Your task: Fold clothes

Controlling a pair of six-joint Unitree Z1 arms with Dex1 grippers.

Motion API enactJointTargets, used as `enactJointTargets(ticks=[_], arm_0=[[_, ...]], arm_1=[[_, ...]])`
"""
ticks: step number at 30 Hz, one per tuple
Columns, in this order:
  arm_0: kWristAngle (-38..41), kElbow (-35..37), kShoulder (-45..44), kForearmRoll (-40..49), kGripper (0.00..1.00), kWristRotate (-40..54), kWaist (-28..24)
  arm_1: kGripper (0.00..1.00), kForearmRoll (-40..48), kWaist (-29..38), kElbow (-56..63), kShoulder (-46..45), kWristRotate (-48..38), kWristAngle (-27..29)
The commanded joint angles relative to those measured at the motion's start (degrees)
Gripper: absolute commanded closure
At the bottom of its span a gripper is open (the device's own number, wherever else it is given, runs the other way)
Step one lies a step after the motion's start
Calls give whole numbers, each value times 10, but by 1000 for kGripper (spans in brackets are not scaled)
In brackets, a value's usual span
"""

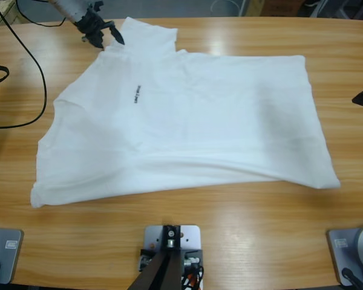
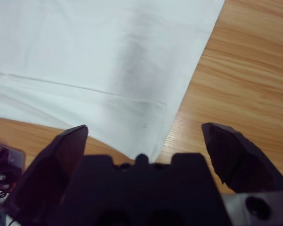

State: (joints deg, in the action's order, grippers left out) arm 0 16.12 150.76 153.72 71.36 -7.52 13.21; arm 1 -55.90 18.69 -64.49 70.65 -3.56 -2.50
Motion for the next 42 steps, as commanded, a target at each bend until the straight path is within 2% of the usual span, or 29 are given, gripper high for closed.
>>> enactJointTargets(ticks=[1,22,26,32,34,36,39,42], arm_0=[[11,91,55,8,73,3,3],[58,100,62,6,86,-6,17],[32,113,65,31,82,-6,9],[53,117,69,30,90,-8,1],[65,119,69,30,136,-9,1],[93,126,72,31,222,-9,-4],[151,157,87,32,399,-13,-23],[127,174,94,46,492,-13,-23]], arm_1=[[0,-7,5,17,-9,8,8],[0,-31,5,16,-31,11,22],[0,-31,5,17,-33,11,22],[0,-32,5,17,-36,11,24],[0,-31,5,18,-35,11,24],[0,-31,5,19,-36,11,25],[0,-32,5,18,-38,11,26],[0,-32,5,19,-40,11,26]])
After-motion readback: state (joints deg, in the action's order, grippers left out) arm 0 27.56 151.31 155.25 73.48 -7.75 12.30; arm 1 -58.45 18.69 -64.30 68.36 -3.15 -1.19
